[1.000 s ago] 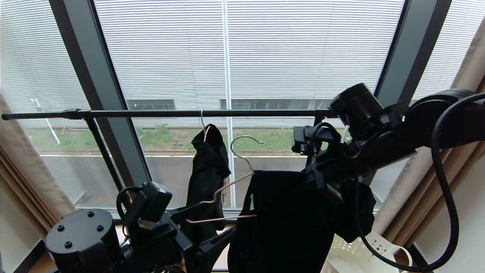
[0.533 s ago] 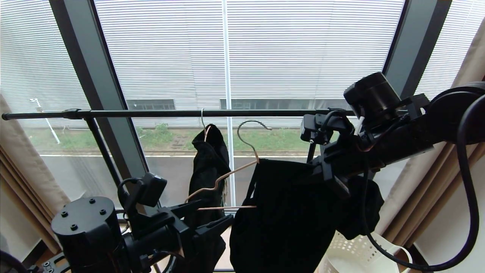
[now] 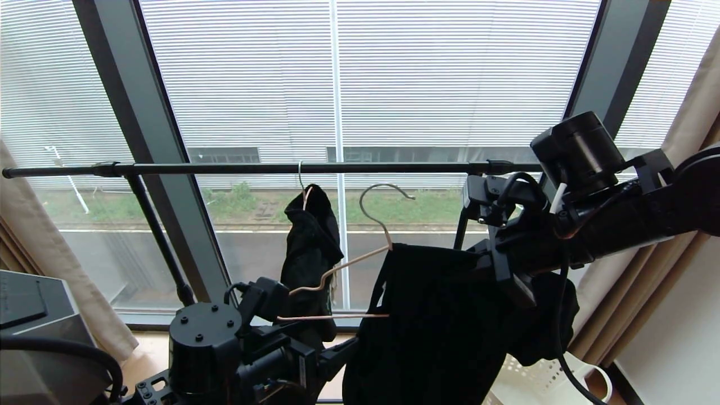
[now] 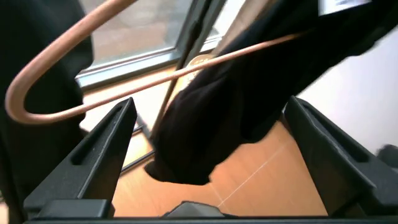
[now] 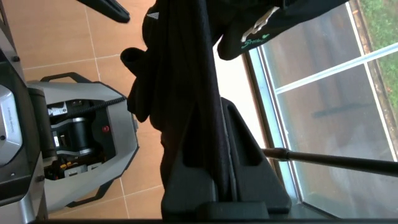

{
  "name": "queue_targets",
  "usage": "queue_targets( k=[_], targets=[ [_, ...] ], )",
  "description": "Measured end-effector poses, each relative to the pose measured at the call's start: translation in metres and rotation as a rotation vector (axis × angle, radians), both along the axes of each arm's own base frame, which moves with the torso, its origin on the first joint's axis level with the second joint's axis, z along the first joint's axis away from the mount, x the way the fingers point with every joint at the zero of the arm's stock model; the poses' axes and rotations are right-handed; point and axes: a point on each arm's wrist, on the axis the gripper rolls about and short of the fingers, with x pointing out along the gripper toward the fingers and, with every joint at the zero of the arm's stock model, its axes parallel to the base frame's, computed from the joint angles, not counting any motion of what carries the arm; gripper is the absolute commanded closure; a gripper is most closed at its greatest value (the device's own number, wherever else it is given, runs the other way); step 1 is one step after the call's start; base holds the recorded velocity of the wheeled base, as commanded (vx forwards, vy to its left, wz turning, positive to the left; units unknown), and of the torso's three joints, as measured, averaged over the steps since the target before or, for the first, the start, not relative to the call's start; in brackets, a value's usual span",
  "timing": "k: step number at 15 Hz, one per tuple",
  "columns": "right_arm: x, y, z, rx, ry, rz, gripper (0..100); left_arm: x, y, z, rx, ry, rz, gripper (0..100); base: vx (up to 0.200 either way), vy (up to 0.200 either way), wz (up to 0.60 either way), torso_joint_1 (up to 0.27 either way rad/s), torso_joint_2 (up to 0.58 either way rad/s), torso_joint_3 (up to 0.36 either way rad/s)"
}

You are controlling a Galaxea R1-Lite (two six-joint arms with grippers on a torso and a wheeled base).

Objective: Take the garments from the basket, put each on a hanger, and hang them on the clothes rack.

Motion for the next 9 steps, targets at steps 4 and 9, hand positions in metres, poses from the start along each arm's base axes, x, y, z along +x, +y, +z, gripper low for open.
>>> queue_targets(
  k=[4, 9],
  targets=[
    [-0.009, 0.002, 0.004, 0.011, 0.003, 0.008, 100, -0.003, -0.016, -0.014, 0.114, -0.042, 0.036, 0, 0.000, 0.000, 0.00, 0.000, 0.00, 0.000],
    [-0.013, 0.002, 0.005, 0.013, 0.000, 0.013, 100, -0.006, -0.022, -0.023, 0.155, -0.035, 0.014, 0, 0.000, 0.000, 0.00, 0.000, 0.00, 0.000]
  ],
)
